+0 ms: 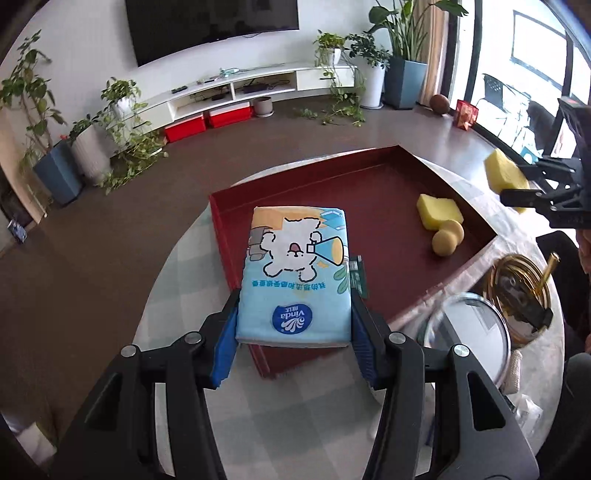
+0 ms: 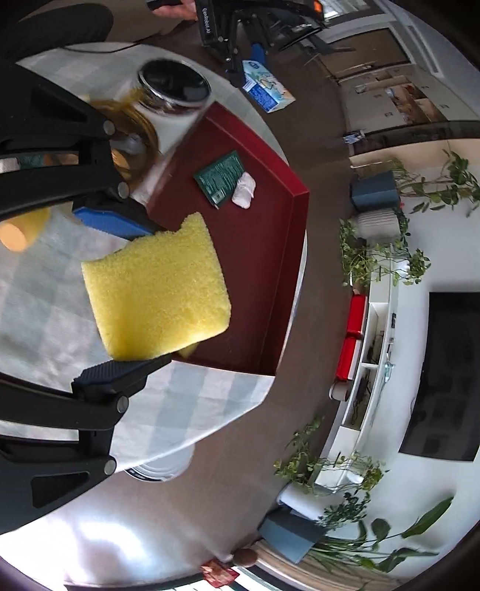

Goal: Organize soft objects
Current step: 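Carry tissue pack and sponge into the red tray and open both tools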

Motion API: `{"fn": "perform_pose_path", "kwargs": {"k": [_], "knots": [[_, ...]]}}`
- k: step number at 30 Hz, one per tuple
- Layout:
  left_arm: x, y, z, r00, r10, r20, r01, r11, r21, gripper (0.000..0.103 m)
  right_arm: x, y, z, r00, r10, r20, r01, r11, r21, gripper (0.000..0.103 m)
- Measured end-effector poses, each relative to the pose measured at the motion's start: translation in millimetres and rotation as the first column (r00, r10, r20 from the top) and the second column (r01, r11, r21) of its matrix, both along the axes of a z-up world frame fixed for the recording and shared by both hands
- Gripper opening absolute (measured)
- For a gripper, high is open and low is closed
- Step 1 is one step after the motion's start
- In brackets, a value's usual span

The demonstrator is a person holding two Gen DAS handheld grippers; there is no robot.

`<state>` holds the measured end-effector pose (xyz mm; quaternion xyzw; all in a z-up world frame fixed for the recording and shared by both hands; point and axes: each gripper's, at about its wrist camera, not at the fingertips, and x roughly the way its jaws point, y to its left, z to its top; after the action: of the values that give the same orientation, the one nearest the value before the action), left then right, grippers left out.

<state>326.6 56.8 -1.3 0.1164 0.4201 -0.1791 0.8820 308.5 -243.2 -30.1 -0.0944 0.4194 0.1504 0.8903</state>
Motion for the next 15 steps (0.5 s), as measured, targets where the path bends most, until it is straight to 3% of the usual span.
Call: {"fn": "perform_pose_path", "kwargs": {"k": [5,11,15], "knots": [[46.2,-16.3,-16.0,0.993,-0.077,-0.093,0.077,0.997,-0.012,0.051,43.4,13.0,-7.5,0.997,0.074,-0.032,-0.075,0.997,-0.034,0.061],[84.3,-33.2,-49.0,0.985,-0.097,-0.146,0.106,0.993,0.054,0.051,86.7,33.1,-30.3,0.984,0.140,-0.114,-0.150,0.985,-0.085,0.061],[107.7,-40.1,-61.8,0.981,-0.088,-0.171,0.095,0.995,0.037,0.051,103.8,46.9,-44.9,0.975,0.172,-0.138,-0.188,0.976,-0.108,0.061]]}}
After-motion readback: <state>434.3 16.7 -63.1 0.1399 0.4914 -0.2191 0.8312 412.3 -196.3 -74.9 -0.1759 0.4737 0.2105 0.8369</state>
